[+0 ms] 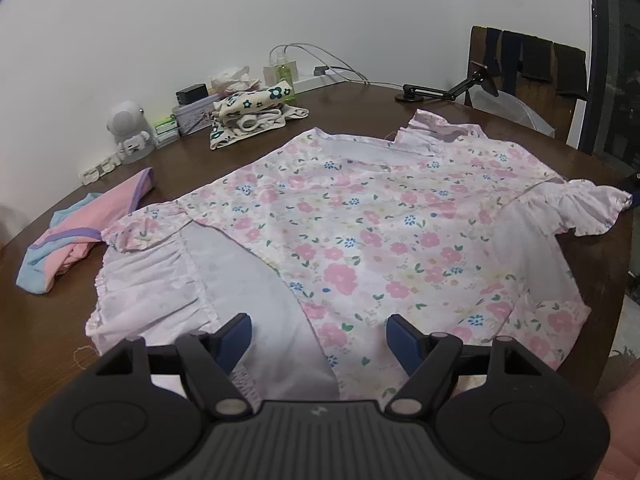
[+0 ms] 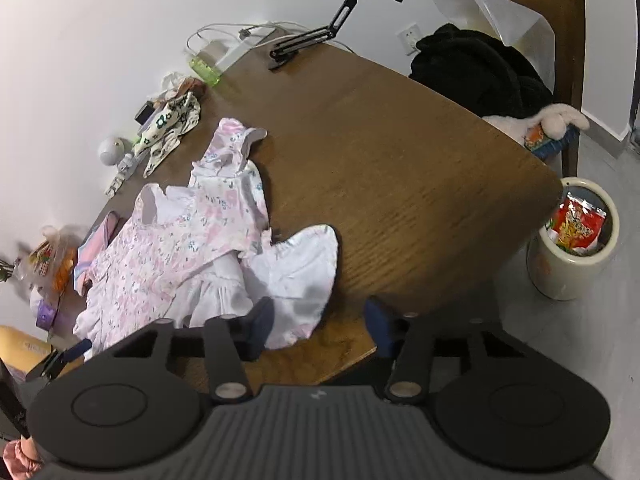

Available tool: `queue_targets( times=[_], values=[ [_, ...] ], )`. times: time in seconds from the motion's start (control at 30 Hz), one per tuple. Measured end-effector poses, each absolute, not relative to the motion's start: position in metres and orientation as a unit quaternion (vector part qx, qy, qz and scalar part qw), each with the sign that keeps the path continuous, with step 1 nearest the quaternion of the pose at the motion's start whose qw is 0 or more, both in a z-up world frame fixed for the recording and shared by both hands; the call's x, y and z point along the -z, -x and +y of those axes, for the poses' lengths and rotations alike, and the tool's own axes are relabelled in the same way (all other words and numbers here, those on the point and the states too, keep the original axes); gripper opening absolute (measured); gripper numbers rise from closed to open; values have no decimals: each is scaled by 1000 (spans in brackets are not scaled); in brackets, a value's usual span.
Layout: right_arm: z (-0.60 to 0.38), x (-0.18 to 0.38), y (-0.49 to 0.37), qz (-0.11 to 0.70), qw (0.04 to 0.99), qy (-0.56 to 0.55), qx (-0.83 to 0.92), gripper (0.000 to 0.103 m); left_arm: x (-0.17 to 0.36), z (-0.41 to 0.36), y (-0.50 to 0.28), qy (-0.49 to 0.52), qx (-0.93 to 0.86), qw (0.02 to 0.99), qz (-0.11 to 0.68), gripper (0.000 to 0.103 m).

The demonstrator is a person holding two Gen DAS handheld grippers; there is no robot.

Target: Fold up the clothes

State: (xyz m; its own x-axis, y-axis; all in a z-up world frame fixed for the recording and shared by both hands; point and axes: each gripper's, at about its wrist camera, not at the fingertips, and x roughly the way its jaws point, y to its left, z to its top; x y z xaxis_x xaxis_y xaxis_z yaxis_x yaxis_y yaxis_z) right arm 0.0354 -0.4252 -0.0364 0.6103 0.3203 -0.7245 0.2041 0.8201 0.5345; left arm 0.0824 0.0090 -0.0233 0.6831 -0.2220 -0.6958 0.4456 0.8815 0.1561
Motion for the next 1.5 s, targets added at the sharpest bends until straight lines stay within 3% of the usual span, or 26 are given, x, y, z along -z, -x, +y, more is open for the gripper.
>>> queue_targets(
  times=[0.03, 0.17, 0.33, 0.5, 0.73, 0.93, 1.03, 1.07, 1.1, 1.13, 1.3, 1.5],
  values=[
    [-422, 37, -38, 441, 847, -294, -34, 42, 24, 10, -82, -159, 182, 904, 353, 73],
    [-412, 41, -49, 456, 842, -285, -39, 8, 23, 20, -81, -157, 178, 902, 360, 73],
    [-415, 33, -52, 442, 856, -266, -31, 2, 17, 34, -79, -185, 184, 884, 389, 80],
    [-400, -2, -58, 397, 900, -174, -41, 1, 8, 37, -84, -234, 182, 859, 417, 88],
    [-312, -35, -76, 354, 925, 36, -133, 1, 17, 27, -90, -270, 188, 834, 443, 88],
    [-248, -2, -80, 402, 874, 143, -232, 1, 20, 27, -89, -261, 188, 835, 447, 88],
    [-256, 5, -85, 412, 872, 102, -244, 7, 18, 28, -87, -257, 186, 837, 446, 88],
    [-263, 4, -86, 411, 874, 79, -247, 16, 16, 29, -86, -255, 185, 840, 443, 88],
    [-270, 4, -87, 409, 876, 56, -249, 32, 14, 30, -84, -253, 185, 842, 440, 88],
    [-281, -1, -85, 401, 882, 29, -245, 39, 13, 31, -83, -250, 184, 844, 437, 88],
    [-344, -21, -71, 356, 909, -93, -194, 41, -2, 34, -79, -233, 179, 863, 412, 88],
    [-367, 10, -78, 393, 894, -147, -155, 41, -5, 25, -82, -214, 188, 871, 400, 88]
  ],
)
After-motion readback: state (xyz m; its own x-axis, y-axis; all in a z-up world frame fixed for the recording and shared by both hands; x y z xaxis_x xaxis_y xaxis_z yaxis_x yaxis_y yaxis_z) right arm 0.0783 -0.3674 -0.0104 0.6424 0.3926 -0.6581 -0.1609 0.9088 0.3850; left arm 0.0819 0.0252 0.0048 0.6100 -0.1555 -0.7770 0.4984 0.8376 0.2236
